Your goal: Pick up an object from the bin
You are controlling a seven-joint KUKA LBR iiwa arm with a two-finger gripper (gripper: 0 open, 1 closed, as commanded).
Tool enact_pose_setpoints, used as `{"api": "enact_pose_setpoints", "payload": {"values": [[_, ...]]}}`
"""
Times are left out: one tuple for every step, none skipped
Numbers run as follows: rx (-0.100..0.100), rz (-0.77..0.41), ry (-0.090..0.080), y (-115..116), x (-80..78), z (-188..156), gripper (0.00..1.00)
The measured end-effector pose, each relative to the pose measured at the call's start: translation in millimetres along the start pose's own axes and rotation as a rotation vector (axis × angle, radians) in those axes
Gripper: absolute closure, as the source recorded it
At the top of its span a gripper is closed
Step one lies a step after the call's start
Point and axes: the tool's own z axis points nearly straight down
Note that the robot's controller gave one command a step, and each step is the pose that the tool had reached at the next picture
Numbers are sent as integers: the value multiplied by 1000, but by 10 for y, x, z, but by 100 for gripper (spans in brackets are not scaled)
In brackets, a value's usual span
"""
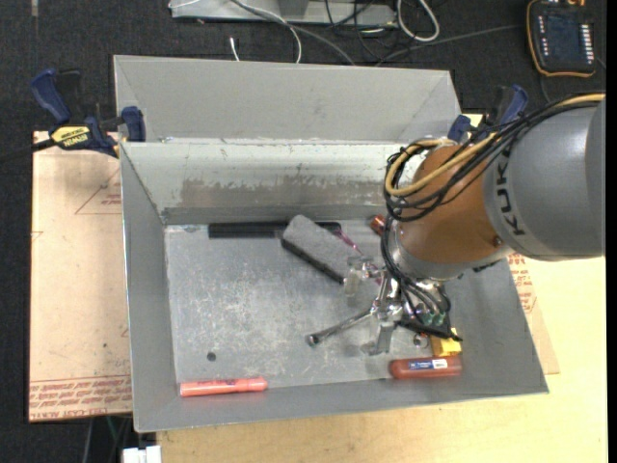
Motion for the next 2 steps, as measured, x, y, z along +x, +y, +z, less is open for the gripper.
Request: {"api": "enact_pose_setpoints", "payload": {"values": [[10,2,-16,-198,-37,294,0],[2,-20,-8,-13,-18,289,100]]}}
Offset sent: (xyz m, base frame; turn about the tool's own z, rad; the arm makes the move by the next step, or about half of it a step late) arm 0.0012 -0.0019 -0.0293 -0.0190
